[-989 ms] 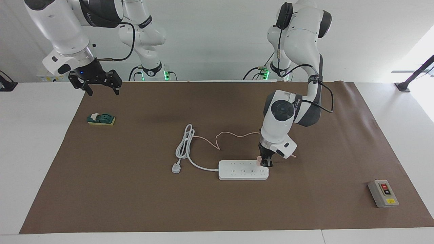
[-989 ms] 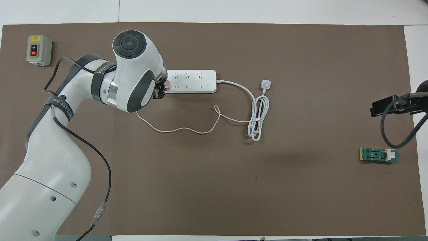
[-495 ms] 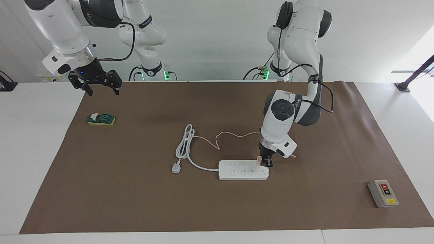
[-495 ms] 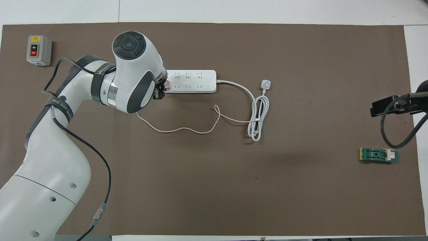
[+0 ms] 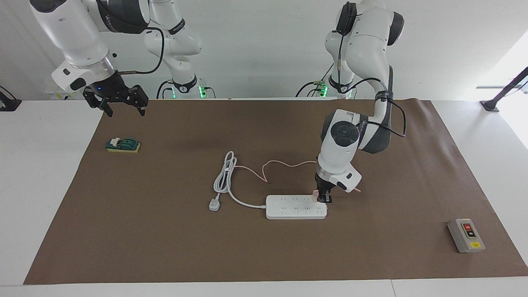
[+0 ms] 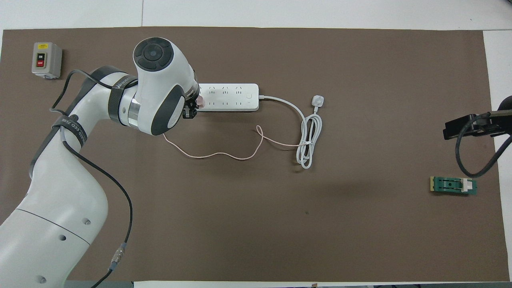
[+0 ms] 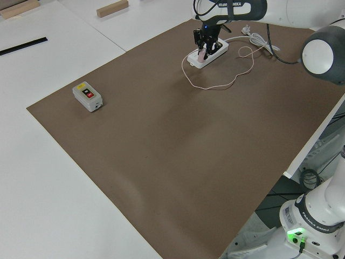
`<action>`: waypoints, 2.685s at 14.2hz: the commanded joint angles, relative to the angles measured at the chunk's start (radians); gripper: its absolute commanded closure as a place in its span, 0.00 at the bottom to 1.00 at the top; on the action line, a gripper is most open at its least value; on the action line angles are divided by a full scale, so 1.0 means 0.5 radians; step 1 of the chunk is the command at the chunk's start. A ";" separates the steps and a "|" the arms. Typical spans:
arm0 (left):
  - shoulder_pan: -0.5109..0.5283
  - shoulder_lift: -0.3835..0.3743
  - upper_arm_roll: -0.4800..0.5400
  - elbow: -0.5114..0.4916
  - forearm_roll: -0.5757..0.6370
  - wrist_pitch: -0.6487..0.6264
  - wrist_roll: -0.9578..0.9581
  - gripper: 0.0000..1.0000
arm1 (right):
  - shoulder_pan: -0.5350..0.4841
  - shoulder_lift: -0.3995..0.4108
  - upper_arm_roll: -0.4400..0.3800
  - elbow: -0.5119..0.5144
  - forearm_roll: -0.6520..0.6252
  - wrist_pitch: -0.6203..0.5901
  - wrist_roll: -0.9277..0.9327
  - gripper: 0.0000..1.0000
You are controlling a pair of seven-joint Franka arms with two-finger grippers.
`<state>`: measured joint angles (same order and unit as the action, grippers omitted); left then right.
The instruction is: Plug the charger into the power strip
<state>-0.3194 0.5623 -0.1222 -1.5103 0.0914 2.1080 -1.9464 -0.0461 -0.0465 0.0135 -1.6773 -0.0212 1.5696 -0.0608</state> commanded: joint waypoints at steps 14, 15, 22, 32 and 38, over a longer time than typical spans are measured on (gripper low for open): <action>0.019 0.038 0.026 -0.047 0.069 0.088 0.024 1.00 | -0.018 -0.036 0.016 -0.020 -0.007 -0.025 0.039 0.00; 0.022 0.041 0.023 -0.047 0.069 0.094 0.042 1.00 | -0.018 -0.036 0.016 -0.023 -0.007 -0.025 0.039 0.00; -0.005 0.133 0.027 -0.005 0.096 0.116 0.058 1.00 | -0.018 -0.036 0.013 -0.020 -0.007 -0.025 0.039 0.00; -0.018 0.314 0.020 0.244 0.121 -0.087 0.085 1.00 | -0.018 -0.036 0.016 -0.020 -0.007 -0.025 0.039 0.00; -0.021 0.262 0.023 0.128 0.106 -0.001 0.119 1.00 | -0.018 -0.036 0.016 -0.020 -0.007 -0.025 0.039 0.00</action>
<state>-0.3224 0.6076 -0.1271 -1.4260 0.1051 2.0232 -1.9007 -0.0461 -0.0465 0.0135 -1.6773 -0.0212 1.5696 -0.0608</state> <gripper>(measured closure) 0.683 0.000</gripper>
